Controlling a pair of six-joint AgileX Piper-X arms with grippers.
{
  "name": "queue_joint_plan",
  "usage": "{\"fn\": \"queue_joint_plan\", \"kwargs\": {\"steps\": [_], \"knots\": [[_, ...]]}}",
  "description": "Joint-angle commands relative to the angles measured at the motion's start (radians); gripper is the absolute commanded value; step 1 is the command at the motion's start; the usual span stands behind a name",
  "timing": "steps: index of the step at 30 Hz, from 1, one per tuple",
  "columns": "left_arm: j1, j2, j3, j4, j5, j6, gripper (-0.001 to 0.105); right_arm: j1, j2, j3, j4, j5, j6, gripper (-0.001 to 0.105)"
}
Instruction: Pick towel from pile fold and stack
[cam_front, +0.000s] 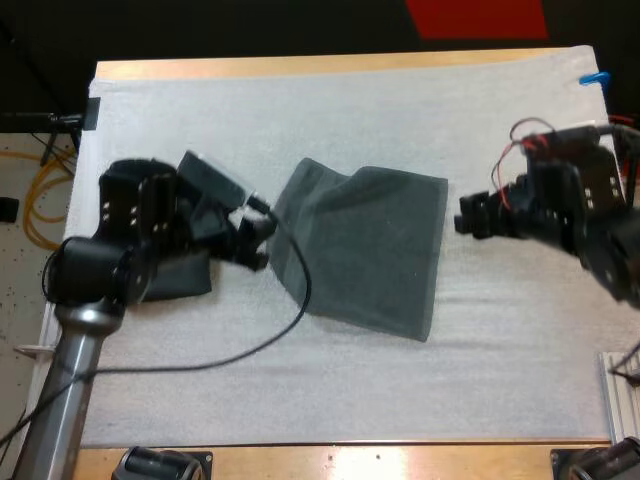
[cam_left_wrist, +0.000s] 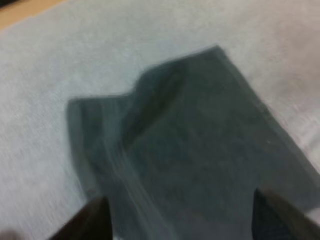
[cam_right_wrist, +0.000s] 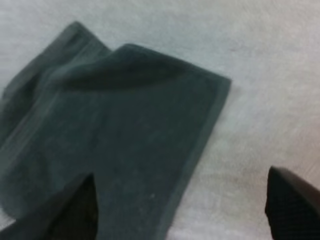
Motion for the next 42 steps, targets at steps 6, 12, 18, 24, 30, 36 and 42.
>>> {"fn": "queue_joint_plan", "kwargs": {"steps": [6,12,18,24,30,36,42], "knots": [[-0.001,-0.098,-0.002,0.164,-0.009,-0.002,0.058,0.095,-0.138,0.170,0.016,0.000,0.139,0.067],[-0.001,-0.179,0.059,0.204,-0.011,-0.047,0.058,0.121,-0.193,0.340,0.000,-0.006,0.264,0.067],[-0.001,-0.235,0.160,0.211,-0.011,-0.078,0.058,0.121,-0.189,0.474,-0.117,-0.036,0.358,0.067],[-0.001,-0.253,0.221,0.225,-0.011,-0.081,0.058,0.121,-0.143,0.600,-0.316,-0.176,0.495,0.067],[-0.001,-0.253,0.224,0.228,-0.011,-0.084,0.058,0.121,-0.019,0.637,-0.439,-0.273,0.533,0.067],[-0.001,-0.253,0.224,0.248,-0.011,-0.084,0.058,0.121,0.116,0.637,-0.532,-0.293,0.582,0.067],[-0.001,-0.253,0.224,0.255,-0.011,-0.095,0.058,0.121,0.226,0.637,-0.601,-0.392,0.603,0.067]]}}
